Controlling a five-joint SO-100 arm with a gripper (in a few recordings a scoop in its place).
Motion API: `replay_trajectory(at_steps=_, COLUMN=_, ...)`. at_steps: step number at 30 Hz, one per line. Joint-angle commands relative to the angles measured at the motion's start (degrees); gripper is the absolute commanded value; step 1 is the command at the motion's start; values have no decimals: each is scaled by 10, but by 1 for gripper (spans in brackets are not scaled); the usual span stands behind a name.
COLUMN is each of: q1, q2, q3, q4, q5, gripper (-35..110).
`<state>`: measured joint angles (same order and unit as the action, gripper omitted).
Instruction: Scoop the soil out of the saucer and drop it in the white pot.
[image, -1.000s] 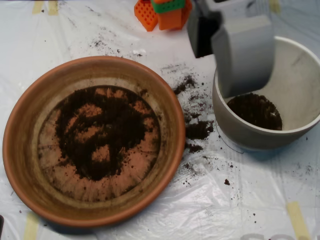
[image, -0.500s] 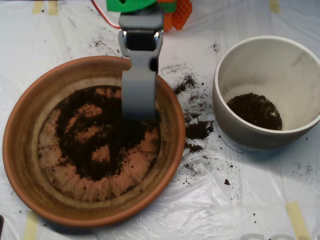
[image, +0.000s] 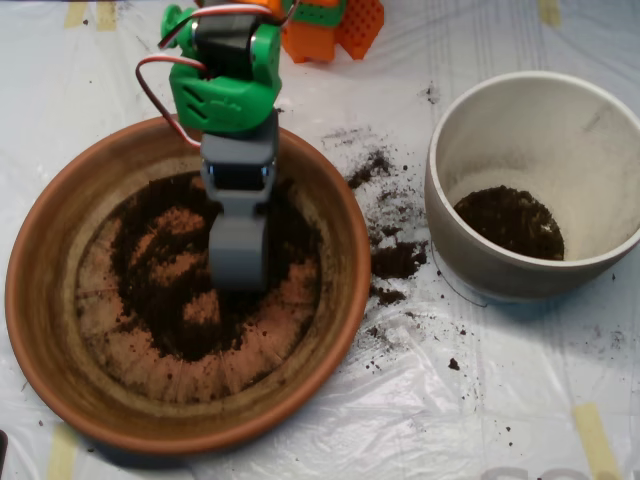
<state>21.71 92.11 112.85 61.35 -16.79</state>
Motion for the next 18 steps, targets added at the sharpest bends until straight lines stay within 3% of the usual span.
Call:
replay_trajectory(at_steps=1, q1=13, q2=-4, q3=-76, q4=24, q5=-36, gripper=39)
replay_trajectory(at_steps=18, q1=-4, q2=-54, q3=-89, q4=63, q5=-103, gripper=43)
